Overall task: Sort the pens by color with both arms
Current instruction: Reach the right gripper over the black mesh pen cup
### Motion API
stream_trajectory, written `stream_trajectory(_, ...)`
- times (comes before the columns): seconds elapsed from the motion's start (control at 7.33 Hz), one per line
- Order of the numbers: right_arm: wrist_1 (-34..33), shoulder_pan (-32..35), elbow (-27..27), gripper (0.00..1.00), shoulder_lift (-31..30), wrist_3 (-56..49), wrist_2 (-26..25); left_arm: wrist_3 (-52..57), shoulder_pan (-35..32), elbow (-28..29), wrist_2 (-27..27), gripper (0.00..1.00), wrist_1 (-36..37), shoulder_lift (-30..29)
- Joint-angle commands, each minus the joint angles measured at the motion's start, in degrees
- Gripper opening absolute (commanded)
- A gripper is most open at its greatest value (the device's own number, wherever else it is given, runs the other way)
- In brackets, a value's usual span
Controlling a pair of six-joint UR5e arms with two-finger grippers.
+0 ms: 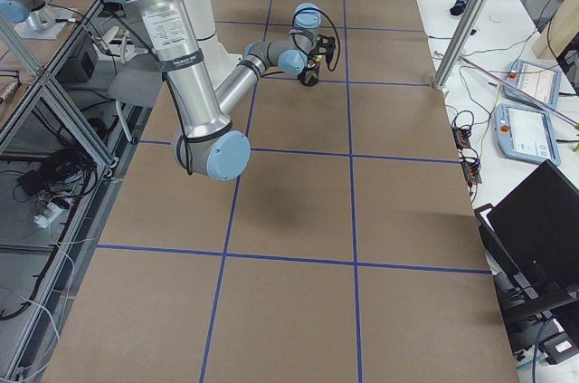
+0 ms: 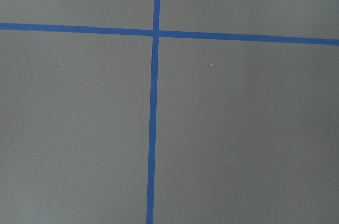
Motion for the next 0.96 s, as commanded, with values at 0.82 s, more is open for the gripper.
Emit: stream_trajectory(0.82,2.4,-5.1,-5.7,0.99,5.8,7.3,-9.8,-0.2,0.1,0.2,0.1,1.00,0.1,-0.6)
